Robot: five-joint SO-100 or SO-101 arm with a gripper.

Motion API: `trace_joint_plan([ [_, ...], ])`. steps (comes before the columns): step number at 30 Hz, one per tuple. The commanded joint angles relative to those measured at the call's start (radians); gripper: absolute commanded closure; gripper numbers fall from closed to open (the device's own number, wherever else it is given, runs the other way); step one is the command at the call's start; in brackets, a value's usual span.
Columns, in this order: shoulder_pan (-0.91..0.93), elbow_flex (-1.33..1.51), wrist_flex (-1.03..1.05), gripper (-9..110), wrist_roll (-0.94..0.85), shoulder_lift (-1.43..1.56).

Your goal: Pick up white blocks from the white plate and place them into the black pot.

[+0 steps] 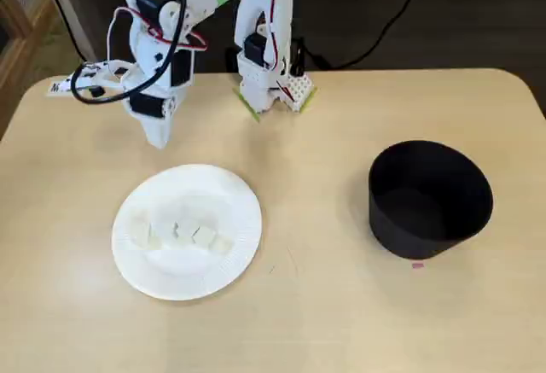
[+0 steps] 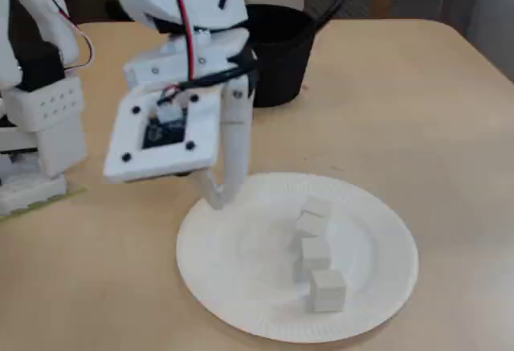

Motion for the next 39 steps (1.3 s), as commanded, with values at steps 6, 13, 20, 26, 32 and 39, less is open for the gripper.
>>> trace_joint_plan([
  [6,-0.003,-0.161,-0.008,74,-0.072,-0.163],
  [13,-0.043,-0.245,-0.017,69,-0.086,-0.296],
  [20,-0.069,-0.391,-0.005,70,-0.074,-0.439],
  [26,-0.071,-0.586,0.095,70,-0.074,-0.589],
  [32,-0.08,-0.63,0.123,69,-0.075,-0.653],
  [39,-0.095,-0.632,0.117,72,-0.048,-0.689],
])
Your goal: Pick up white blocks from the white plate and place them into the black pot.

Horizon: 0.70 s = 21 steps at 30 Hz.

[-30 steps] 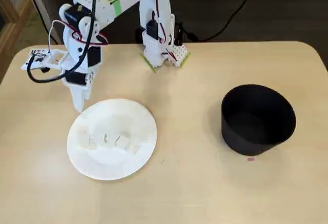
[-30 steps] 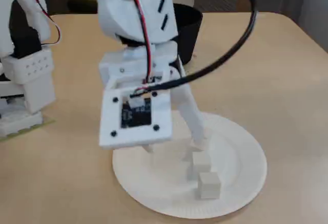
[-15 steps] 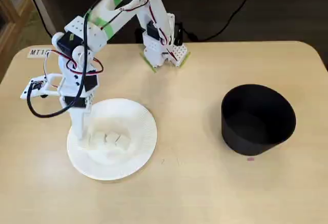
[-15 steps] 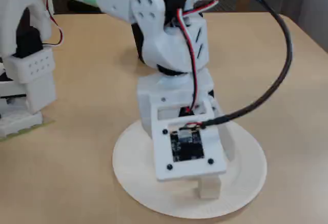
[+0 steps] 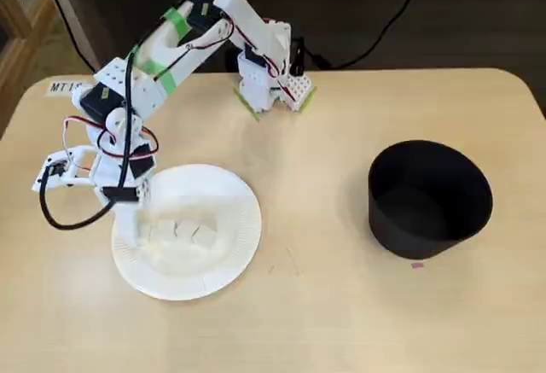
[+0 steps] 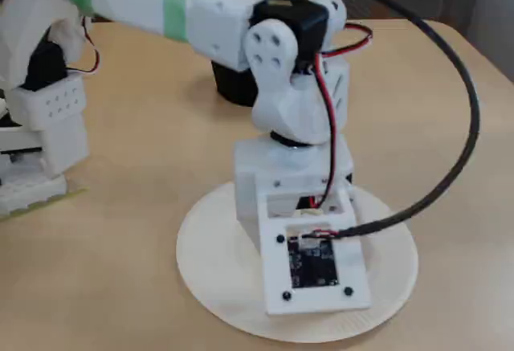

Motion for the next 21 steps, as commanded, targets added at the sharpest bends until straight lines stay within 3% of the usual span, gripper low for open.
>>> trace_joint_plan([
  [1,-0.017,-0.046,-0.003,74,0.02,-0.002],
  [14,-0.009,-0.138,-0.029,76,0.055,-0.101],
  [18,-0.009,-0.158,-0.032,83,0.072,-0.12],
  [21,-0.014,-0.183,-0.029,96,0.095,-0.137],
])
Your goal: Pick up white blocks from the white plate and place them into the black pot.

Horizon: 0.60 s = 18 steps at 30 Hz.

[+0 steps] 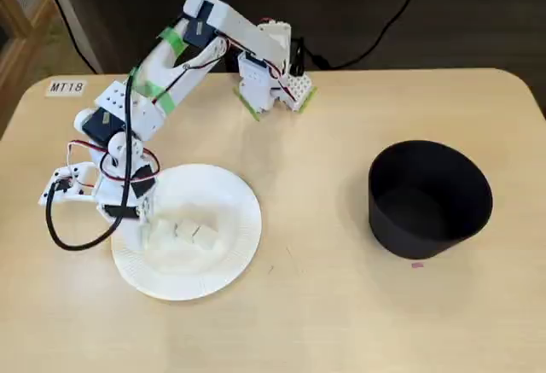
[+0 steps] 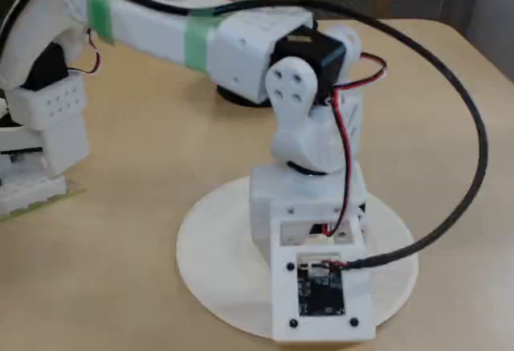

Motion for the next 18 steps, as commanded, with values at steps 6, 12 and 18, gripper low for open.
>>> trace_joint_plan([
  [6,-0.018,-0.161,0.081,104,0.035,-0.046],
  [12,-0.043,-0.336,0.249,104,0.084,0.067],
  [18,-0.189,-0.336,0.229,104,0.195,0.434],
])
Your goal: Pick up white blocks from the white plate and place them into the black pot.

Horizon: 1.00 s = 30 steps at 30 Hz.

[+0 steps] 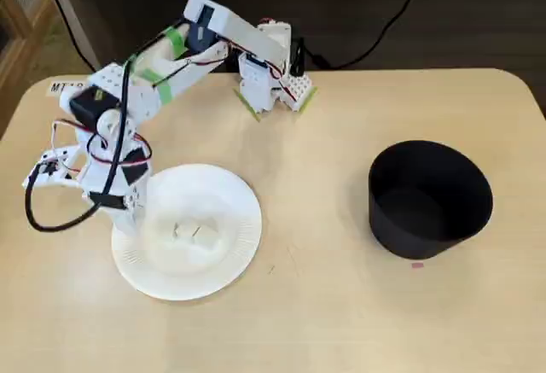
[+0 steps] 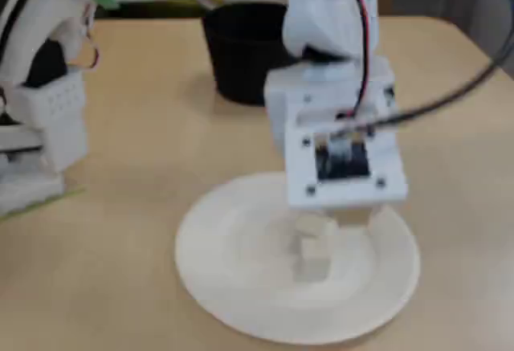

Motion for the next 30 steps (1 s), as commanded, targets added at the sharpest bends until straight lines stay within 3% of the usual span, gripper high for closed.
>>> trace_joint_plan([
  [1,-0.12,-0.052,-0.002,104,0.067,0.259],
  [8,-0.574,0.118,-0.012,104,0.201,0.512],
  [14,-0.988,0.414,-0.181,104,0.344,0.583],
  [20,-1.092,0.675,-0.291,104,0.353,0.577],
  [30,-1.17,0.784,-0.379,104,0.357,0.485],
])
